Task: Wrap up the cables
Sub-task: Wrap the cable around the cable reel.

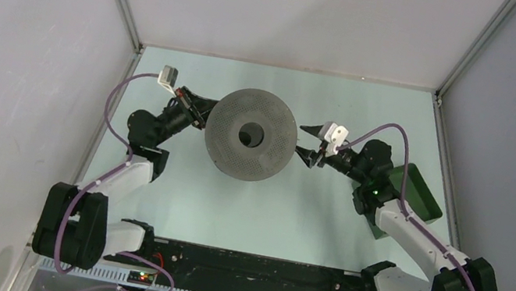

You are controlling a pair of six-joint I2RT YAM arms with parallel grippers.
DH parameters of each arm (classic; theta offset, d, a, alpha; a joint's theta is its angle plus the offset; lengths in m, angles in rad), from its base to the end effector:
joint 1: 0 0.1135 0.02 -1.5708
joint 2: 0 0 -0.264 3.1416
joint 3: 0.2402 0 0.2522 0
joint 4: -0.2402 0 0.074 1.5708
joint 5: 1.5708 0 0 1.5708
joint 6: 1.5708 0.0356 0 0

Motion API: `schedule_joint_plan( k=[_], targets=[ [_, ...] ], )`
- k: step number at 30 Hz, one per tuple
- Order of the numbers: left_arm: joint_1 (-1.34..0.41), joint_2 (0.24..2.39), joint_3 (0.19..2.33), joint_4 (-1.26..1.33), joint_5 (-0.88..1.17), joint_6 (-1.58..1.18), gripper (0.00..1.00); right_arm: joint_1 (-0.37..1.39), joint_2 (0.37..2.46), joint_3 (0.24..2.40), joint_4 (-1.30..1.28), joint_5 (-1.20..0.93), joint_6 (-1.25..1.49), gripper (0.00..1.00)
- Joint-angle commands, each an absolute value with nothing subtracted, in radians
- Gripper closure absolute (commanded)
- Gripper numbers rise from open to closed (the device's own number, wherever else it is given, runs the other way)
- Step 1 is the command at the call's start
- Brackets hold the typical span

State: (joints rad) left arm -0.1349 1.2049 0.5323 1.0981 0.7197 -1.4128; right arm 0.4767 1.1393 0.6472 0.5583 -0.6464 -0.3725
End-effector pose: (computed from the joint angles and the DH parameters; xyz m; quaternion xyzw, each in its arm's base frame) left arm 0.2409 -0.0564 0.2959 -0.0649 0.5836 -0.6862 0.4293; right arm 0.2176 0.1365 0.2972 -0.4782 0.4949 0.2528 0.6801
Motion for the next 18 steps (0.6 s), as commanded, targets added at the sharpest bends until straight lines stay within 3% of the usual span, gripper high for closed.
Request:
schedule_joint_plan(
  k=[1, 4, 6, 8, 9, 11, 18],
  targets=[
    [-0.129, 1.198, 0.584, 1.174, 0.709, -1.443, 1.0, 0.51, 1.15, 0.693, 0.592, -0.605, -0.413, 0.43],
    [-0.13, 1.201, 0.584, 1.174, 0.707, -1.443, 1.0, 0.538, 1.151, 0.693, 0.59, -0.564, -0.432, 0.45],
    [-0.13, 1.2, 0.583, 1.174, 0.704, -1.443, 1.0, 0.551, 1.144, 0.693, 0.593, -0.532, -0.428, 0.51],
    [-0.129, 1.196, 0.577, 1.174, 0.692, -1.442, 1.0, 0.56, 1.136, 0.693, 0.6, -0.486, -0.377, 0.72],
    [-0.129, 1.194, 0.572, 1.174, 0.669, -1.44, 1.0, 0.567, 1.128, 0.693, 0.6, -0.471, -0.35, 0.89],
    [-0.129, 1.179, 0.555, 1.175, 0.626, -1.429, 1.0, 0.578, 1.115, 0.693, 0.578, -0.43, -0.25, 1.0],
    [-0.129, 1.128, 0.489, 1.174, 0.478, -1.384, 1.0, 0.678, 1.081, 0.714, 0.433, -0.199, -0.027, 1.0]
  ],
)
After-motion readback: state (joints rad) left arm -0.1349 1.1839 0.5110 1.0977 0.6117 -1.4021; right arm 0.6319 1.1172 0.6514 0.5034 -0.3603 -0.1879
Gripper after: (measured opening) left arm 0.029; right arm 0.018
